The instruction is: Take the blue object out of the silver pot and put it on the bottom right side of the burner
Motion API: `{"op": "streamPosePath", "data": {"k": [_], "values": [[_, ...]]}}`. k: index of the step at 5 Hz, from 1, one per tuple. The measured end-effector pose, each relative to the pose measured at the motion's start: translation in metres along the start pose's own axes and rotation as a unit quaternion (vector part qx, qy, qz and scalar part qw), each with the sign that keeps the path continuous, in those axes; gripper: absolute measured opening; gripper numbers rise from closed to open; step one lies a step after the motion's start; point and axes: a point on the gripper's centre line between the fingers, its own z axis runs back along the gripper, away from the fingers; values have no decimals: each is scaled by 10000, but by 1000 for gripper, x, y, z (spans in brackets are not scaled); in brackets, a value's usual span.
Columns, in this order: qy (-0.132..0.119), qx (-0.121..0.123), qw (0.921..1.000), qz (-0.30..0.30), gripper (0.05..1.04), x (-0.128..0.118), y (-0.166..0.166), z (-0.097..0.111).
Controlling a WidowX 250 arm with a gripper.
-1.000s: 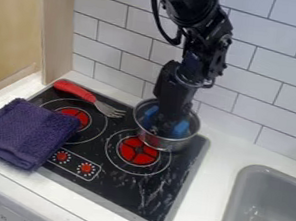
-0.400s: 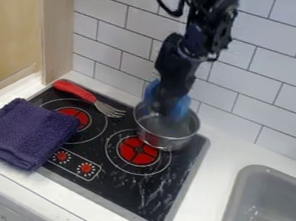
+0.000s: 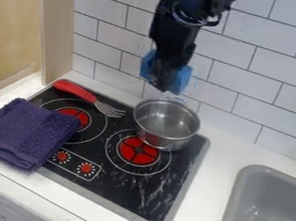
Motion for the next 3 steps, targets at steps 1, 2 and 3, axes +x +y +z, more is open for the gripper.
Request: {"op": "streamPosePath", "data": {"k": [1,2,3], "values": [[99,-41,9999,-125,544,-12,26,14],[41,-42,10000,-22,544,-7,54,22],[-23,15,9998,-189,544,-12,80,23]]}}
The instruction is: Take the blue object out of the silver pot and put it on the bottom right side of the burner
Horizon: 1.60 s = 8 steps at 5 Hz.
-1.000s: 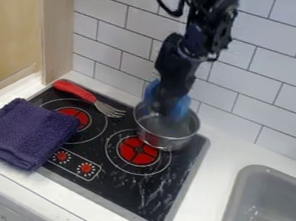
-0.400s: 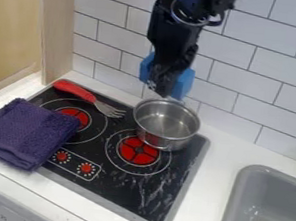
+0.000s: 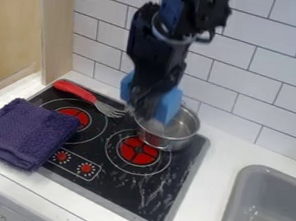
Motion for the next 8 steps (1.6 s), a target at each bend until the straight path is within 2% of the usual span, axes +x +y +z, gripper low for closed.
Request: {"op": "streamPosePath", "data": {"k": [1,2,3,5,7,8], "values": [[-98,133,9999,-7,544,0,18,-11],[-120,92,9999,-81,544,-5,24,-20],[-296,201,9991,-246,544,-11,29,-38],[-438,501,9971,-368,544,-16,39,-64],[-342,774,9954,-448,544,-21,46,-77],[-200,888,9949,-443,602,-23,45,-80]]}}
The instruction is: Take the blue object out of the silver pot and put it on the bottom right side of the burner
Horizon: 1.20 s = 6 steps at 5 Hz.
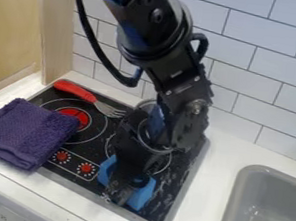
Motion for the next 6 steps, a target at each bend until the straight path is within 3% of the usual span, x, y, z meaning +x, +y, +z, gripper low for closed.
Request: {"op": "streamPosePath", "data": {"k": [1,2,3,4,6], "values": [[62,39,9999,-81,899,-3,-4,1],[48,93,9999,-111,1012,-2,-2,1],[-42,227,9996,-177,1005,1,2,1],[-165,149,9993,-285,998,7,-5,12],[-368,-369,9982,-294,998,29,-25,60]]}}
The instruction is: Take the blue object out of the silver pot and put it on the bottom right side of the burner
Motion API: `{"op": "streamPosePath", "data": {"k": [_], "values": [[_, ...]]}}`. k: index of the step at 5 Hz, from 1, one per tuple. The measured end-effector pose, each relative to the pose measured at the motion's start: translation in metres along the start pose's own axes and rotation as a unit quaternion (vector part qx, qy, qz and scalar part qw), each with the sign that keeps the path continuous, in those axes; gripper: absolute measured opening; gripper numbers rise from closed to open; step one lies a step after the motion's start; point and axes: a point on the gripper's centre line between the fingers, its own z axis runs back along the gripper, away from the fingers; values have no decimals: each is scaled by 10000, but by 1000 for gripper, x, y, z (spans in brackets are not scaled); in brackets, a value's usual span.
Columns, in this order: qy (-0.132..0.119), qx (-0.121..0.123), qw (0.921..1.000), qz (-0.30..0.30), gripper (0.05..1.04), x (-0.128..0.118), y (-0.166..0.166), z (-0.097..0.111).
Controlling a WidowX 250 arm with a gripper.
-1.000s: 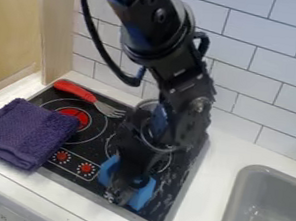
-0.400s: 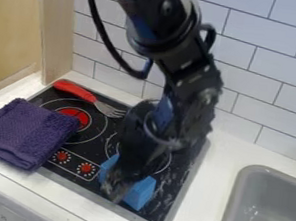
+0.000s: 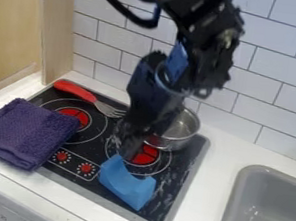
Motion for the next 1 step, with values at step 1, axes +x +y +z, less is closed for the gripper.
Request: {"op": "streamPosePath", "data": {"k": [1], "values": [[29,-263,9996,-90,998,11,-8,12]]}}
